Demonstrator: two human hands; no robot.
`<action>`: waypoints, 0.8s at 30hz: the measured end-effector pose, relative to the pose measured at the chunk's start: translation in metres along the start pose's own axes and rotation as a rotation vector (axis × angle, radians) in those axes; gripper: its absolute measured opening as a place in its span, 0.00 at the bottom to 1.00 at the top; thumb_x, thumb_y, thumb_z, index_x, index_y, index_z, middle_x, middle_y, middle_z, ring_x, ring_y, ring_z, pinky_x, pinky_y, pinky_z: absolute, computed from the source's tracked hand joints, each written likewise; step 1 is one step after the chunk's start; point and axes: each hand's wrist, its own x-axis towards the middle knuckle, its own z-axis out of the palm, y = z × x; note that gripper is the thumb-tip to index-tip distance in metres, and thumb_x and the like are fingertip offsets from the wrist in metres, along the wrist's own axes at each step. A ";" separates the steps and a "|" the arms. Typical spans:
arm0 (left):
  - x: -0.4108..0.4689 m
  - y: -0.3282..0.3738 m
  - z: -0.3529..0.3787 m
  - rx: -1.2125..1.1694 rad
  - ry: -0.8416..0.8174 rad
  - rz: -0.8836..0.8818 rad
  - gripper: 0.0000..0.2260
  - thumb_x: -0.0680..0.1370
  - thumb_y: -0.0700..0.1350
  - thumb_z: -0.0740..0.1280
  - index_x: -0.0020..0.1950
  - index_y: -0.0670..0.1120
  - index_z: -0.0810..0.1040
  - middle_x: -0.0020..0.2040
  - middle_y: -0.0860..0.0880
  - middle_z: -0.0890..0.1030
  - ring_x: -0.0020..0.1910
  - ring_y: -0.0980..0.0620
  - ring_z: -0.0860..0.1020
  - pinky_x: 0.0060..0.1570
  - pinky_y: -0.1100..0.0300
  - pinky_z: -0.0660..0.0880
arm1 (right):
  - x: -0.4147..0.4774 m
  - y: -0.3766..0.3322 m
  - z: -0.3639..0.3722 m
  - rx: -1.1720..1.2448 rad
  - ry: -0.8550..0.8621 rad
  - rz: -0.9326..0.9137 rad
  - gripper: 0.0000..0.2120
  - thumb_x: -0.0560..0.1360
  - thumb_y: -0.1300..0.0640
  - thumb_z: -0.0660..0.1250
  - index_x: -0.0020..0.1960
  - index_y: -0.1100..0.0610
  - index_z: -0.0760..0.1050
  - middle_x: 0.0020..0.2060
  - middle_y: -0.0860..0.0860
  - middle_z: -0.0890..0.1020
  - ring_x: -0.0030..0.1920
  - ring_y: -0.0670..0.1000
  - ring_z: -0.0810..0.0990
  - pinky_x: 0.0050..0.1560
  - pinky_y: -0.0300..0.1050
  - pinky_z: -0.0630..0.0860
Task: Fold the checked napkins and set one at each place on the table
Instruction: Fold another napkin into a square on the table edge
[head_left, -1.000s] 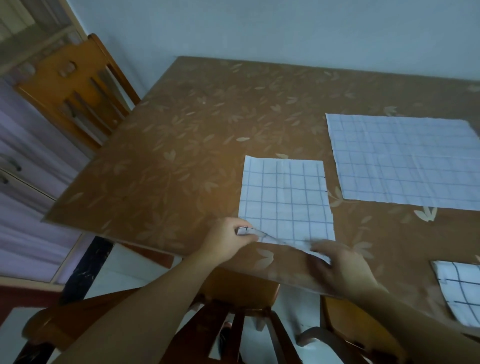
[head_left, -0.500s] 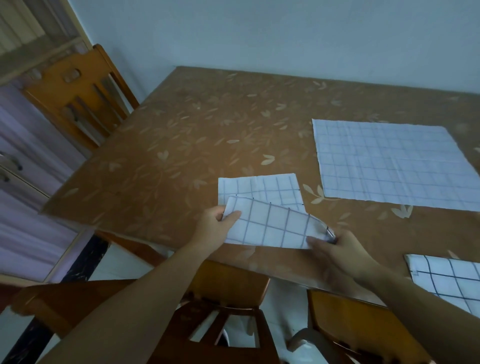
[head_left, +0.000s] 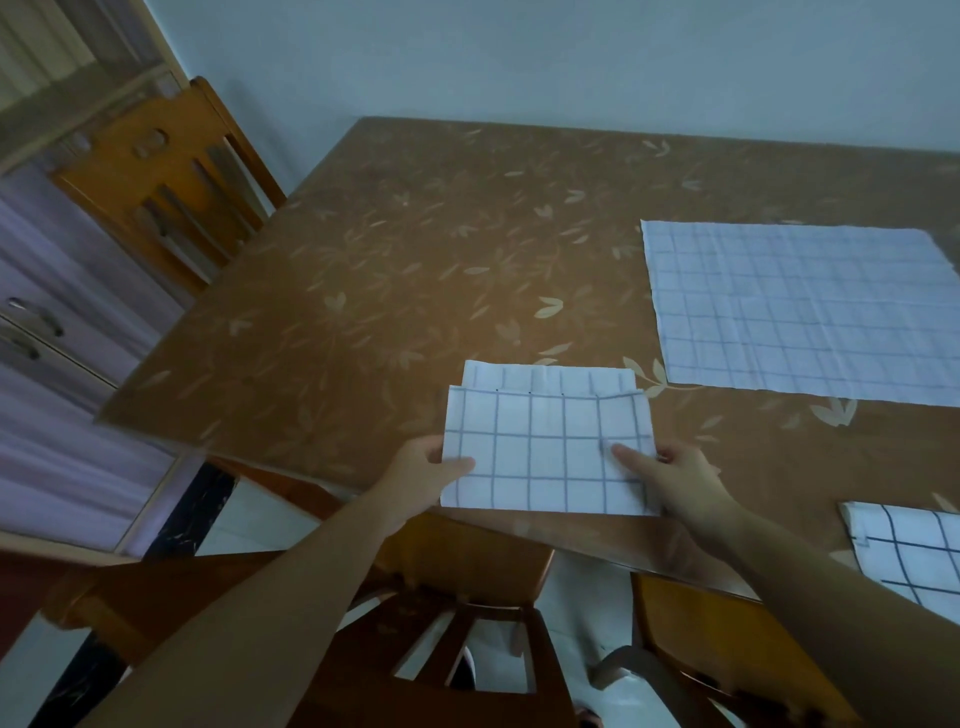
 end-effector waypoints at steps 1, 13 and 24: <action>0.002 0.000 0.000 -0.008 0.003 0.007 0.07 0.80 0.44 0.67 0.56 0.55 0.77 0.49 0.59 0.80 0.48 0.59 0.79 0.44 0.61 0.79 | 0.001 0.004 -0.002 -0.005 -0.037 0.031 0.15 0.74 0.48 0.71 0.55 0.56 0.78 0.48 0.50 0.85 0.47 0.51 0.84 0.41 0.43 0.80; 0.019 0.004 -0.005 0.060 -0.015 -0.031 0.05 0.80 0.47 0.67 0.54 0.54 0.76 0.50 0.56 0.80 0.48 0.57 0.78 0.42 0.58 0.78 | 0.017 0.012 0.001 -0.117 -0.005 0.193 0.09 0.78 0.54 0.67 0.55 0.58 0.77 0.44 0.48 0.82 0.43 0.48 0.81 0.37 0.38 0.75; 0.045 0.010 -0.007 0.141 0.000 -0.040 0.07 0.80 0.43 0.67 0.57 0.46 0.79 0.53 0.49 0.82 0.53 0.49 0.81 0.49 0.51 0.81 | 0.034 0.011 0.003 -0.108 0.118 0.206 0.15 0.78 0.53 0.67 0.60 0.60 0.77 0.51 0.54 0.83 0.50 0.55 0.82 0.53 0.52 0.80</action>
